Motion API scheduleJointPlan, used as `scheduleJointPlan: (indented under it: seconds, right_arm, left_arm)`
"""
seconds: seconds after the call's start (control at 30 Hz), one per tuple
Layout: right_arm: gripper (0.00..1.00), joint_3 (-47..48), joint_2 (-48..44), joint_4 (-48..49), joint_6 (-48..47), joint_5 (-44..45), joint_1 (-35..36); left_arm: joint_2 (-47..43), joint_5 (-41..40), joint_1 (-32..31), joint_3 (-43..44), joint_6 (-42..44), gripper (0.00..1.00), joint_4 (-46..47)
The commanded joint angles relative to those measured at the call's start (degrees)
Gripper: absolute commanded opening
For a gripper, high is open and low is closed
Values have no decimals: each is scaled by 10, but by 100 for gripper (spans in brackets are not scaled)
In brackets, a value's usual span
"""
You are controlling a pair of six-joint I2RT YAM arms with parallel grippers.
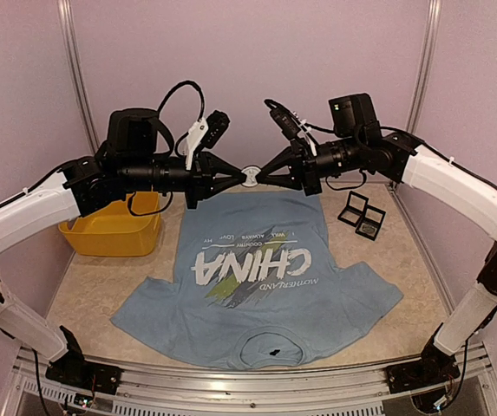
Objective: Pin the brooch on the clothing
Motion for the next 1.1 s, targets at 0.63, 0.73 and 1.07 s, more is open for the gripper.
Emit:
scheduleJointPlan:
  seconds: [0.63, 0.73, 1.07]
  right_arm:
    - [0, -70, -23, 42, 32, 55, -14]
    - [0, -160, -39, 78, 93, 149, -50]
    - [0, -462, -70, 205, 265, 303, -88]
  left_arm:
    - [41, -25, 7, 13, -32, 50, -2]
    - [50, -100, 30, -19, -81, 61, 5]
    - [96, -221, 73, -257, -262, 55, 16]
